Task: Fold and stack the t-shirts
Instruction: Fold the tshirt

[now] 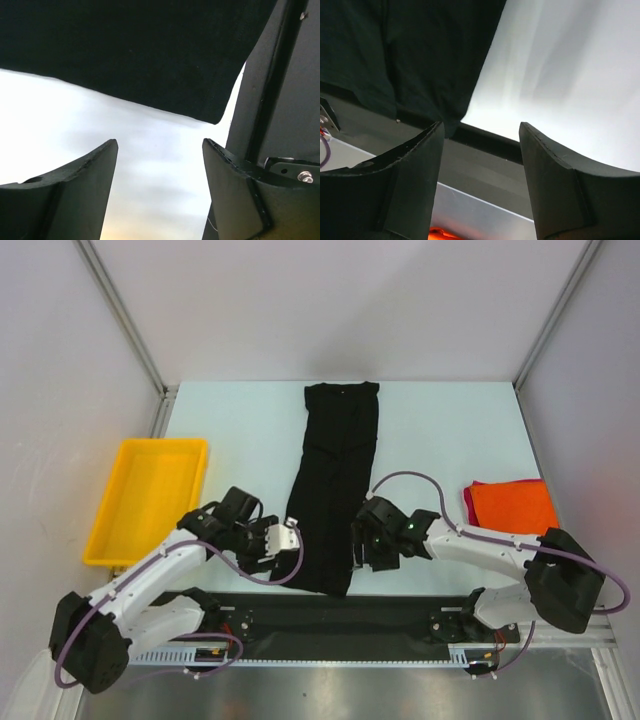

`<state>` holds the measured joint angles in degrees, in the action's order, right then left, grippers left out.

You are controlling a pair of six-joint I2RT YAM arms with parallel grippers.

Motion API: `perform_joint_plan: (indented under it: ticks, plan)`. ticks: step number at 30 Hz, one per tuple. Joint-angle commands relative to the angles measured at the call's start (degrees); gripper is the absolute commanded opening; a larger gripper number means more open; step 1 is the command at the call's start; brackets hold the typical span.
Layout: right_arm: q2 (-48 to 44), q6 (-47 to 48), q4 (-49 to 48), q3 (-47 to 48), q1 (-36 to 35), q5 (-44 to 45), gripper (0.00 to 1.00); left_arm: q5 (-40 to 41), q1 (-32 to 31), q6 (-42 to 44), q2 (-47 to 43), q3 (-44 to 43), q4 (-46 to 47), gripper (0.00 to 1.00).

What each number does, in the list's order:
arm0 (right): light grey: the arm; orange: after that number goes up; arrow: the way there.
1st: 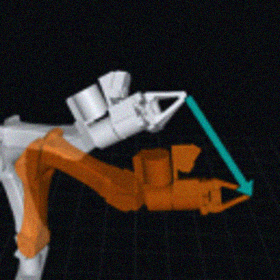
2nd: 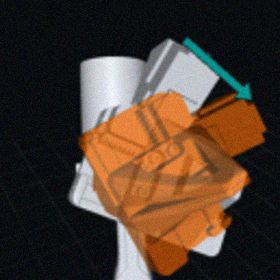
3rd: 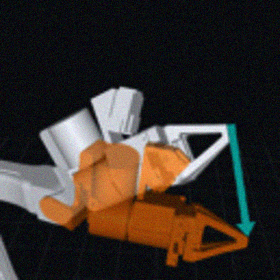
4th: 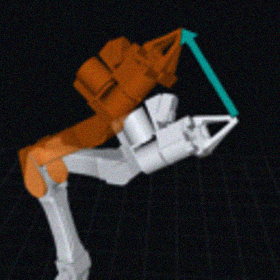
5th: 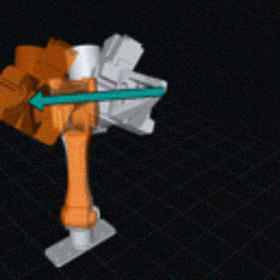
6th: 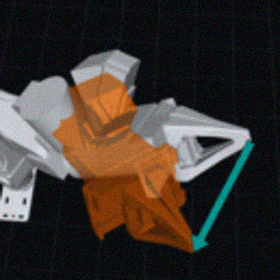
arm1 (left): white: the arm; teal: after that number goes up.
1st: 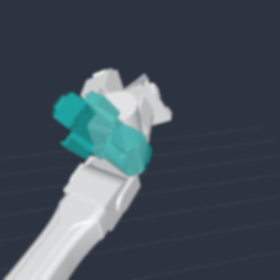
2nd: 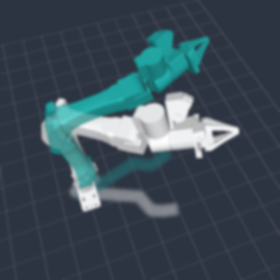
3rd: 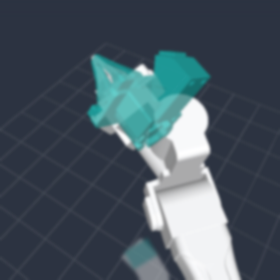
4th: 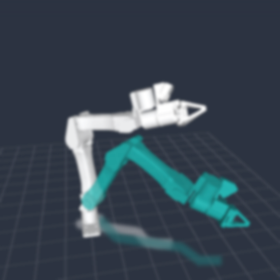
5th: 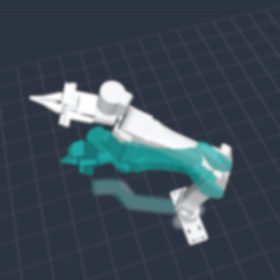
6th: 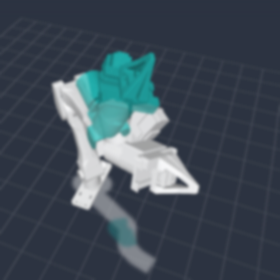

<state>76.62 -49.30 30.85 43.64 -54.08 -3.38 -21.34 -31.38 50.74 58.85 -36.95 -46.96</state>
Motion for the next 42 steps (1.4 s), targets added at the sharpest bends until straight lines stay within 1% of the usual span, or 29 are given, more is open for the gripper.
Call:
perform_joint_plan:
  ticks: [1,2,5,7,9,11,13,15,17,18,19,20,21,23,24,26,27,29,30,31,32,33,34,35,36,40,42]
  plan:
    - [1.2,-1.3,-6.0,0.2,-0.2,1.5,0.66,-1.2,-0.1,-2.1,-4.9,1.0,-1.0,0.75]
    - [2.0,-1.2,-7.0,0.3,-0.3,1.1,0.65,-0.3,-0.1,-2.6,-7.2,1.3,-1.4,0.75]
    - [4.9,-2.3,-8.5,0.5,-0.8,-1.0,0.62,1.2,-0.1,-3.9,-10.7,2.4,-1.6,0.75]
    - [5.0,-3.6,-9.9,-0.9,-2.4,-0.8,0.58,1.2,-0.1,-3.8,-13.5,3.4,-1.9,0.75]
    - [4.4,-6.1,-11.6,-3.0,-4.3,-0.2,0.57,1.4,-0.2,-2.4,-15.6,4.7,-2.2,0.76]
    - [4.3,-7.2,-13.4,-3.4,-5.1,1.0,0.57,1.4,-0.1,-1.4,-16.2,5.2,-2.1,0.77]
    - [5.6,-7.4,-12.7,-2.3,-5.5,1.8,0.57,1.4,-0.2,-1.5,-16.1,5.3,-1.6,0.77]
    - [6.5,-7.7,-14.8,-2.7,-5.8,0.6,0.56,1.2,-0.1,-1.9,-15.2,4.9,-1.1,0.77]
    - [8.3,-8.0,-16.1,-3.7,-5.8,-0.7,0.53,1.0,-0.2,-2.3,-14.7,4.6,-0.3,0.77]
    - [8.9,-8.2,-16.4,-3.9,-5.5,-1.3,0.46,0.9,-0.1,-2.4,-14.6,4.4,-0.2,0.77]
    - [9.2,-8.4,-16.3,-4.3,-5.2,-1.3,0.36,0.8,-0.1,-2.7,-14.3,4.4,0.0,0.77]
    - [9.1,-8.5,-16.1,-4.7,-4.9,-1.2,0.26,0.4,-0.1,-3.0,-14.4,4.4,0.0,0.77]
    - [8.6,-8.9,-16.1,-5.2,-4.5,-0.9,0.12,-0.1,-0.1,-2.9,-14.5,4.4,-0.1,0.76]
    - [7.1,-9.0,-15.9,-6.9,-2.8,-0.8,0.02,-2.2,-0.1,-2.6,-14.7,4.4,-0.2,0.75]
    - [5.3,-8.8,-15.0,-7.4,-1.9,-0.5,0.0,-3.0,-0.2,-2.2,-14.9,4.6,-0.3,0.75]
    - [2.9,-7.9,-13.2,-8.6,0.6,-0.2,0.0,-4.8,-0.3,-1.3,-14.8,4.7,0.7,0.72]
    - [0.5,-7.2,-10.7,-9.1,1.5,0.0,0.0,-5.1,-0.3,-1.1,-14.6,4.8,1.4,0.71]
    - [-2.3,-5.4,-8.5,-10.4,3.4,-0.1,0.0,-6.2,-1.5,0.0,-13.9,4.7,3.4,0.65]
    - [-4.2,-5.0,-7.6,-12.5,4.9,-1.1,0.0,-6.2,-2.5,0.5,-13.5,4.7,4.1,0.64]
    - [-7.1,-4.9,-7.4,-13.7,5.7,-1.7,0.0,-5.8,-5.6,1.9,-13.3,4.8,5.8,0.63]
    - [-8.5,-5.2,-7.2,-14.7,6.2,-2.3,0.0,-3.6,-7.7,2.5,-13.1,5.0,7.0,0.63]
    - [-9.6,-5.5,-7.3,-16.5,6.4,-2.9,0.0,-2.3,-10.2,3.3,-12.7,5.9,8.3,0.64]
    - [-11.1,-5.5,-7.6,-17.3,6.3,-3.0,0.0,-0.9,-14.9,5.1,-12.5,6.5,11.0,0.67]
    - [-11.7,-6.1,-8.2,-17.9,6.2,-3.3,0.0,1.0,-17.0,6.3,-12.3,7.1,12.3,0.69]
    - [-11.8,-6.4,-9.7,-18.7,5.8,-4.0,0.0,1.5,-20.7,7.4,-11.6,8.3,13.5,0.69]
    - [-11.2,-7.6,-11.3,-18.4,5.1,-4.6,0.0,2.4,-26.7,11.3,-8.2,10.5,21.1,0.72]
    - [-11.6,-7.9,-11.4,-18.5,5.0,-4.8,0.0,2.0,-29.5,13.1,-7.0,11.7,22.6,0.72]
